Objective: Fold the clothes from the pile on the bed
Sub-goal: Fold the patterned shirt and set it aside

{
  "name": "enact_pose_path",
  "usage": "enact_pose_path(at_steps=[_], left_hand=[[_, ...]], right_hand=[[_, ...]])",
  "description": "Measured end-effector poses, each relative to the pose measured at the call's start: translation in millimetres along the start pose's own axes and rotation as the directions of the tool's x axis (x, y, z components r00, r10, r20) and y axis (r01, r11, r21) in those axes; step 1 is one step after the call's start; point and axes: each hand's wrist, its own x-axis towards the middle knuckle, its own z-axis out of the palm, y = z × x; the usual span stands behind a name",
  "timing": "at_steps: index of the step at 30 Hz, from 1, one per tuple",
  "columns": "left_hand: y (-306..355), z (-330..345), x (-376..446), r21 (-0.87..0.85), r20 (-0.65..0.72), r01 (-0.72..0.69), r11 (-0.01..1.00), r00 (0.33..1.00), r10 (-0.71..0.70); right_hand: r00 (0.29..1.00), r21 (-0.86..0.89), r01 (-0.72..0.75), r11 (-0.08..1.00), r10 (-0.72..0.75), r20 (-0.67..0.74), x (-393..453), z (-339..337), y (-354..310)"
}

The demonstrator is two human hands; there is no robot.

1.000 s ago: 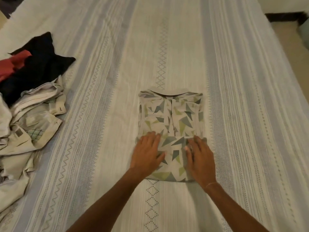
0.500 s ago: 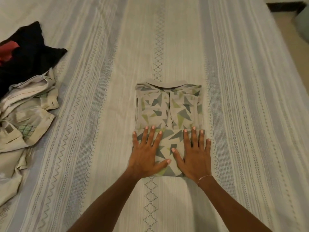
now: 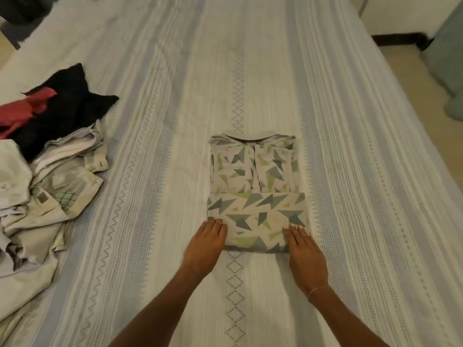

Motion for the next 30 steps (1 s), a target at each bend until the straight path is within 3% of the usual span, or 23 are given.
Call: enact_pose_path(at_steps=[3, 5, 7, 9, 13, 18, 22, 26, 30], left_hand=[[-3, -19, -11, -0.195, 0.009, 0.039, 0.98, 0.999, -0.038], [-4, -44, -22, -0.367, 0.118, 0.148, 0.918, 0.987, -0.112], [-9, -66, -33, -0.512, 0.207, 0.232, 0.827, 0.968, -0.143], [-15, -89, -48, -0.633, 0.182, 0.24, 0.736, 0.97, -0.161], [-27, -117, -65, -0.813, 0.218, 0.315, 0.489, 0.944, -0.246], [-26, -126, -48, -0.87, 0.253, 0.37, 0.326, 0.902, -0.348], [-14, -111, -9, -0.904, 0.198, 0.354, 0.24, 0.843, -0.5], [-13, -87, 32, -0.91, 0.138, 0.35, 0.22, 0.759, -0.636], [-21, -63, 76, -0.893, 0.078, 0.378, 0.242, 0.662, -0.745]], right_hand=[[0.998, 0.11, -0.06, 0.992, 0.063, -0.025, 1, -31, -2], [0.998, 0.217, -0.055, 0.975, 0.061, -0.023, -5, -56, 1], [0.998, 0.379, -0.058, 0.924, 0.056, 0.016, -13, -80, 6], [0.993, 0.531, -0.109, 0.84, 0.065, 0.1, -24, -107, 11], [0.975, 0.68, -0.22, 0.7, 0.138, 0.174, -32, -143, 18], [0.937, 0.751, -0.337, 0.568, 0.282, 0.207, -8, -151, 13], [0.891, 0.782, -0.404, 0.474, 0.397, 0.219, 25, -133, 12], [0.87, 0.784, -0.405, 0.471, 0.462, 0.172, 63, -111, 12], [0.846, 0.733, -0.423, 0.533, 0.522, 0.109, 103, -75, 22]])
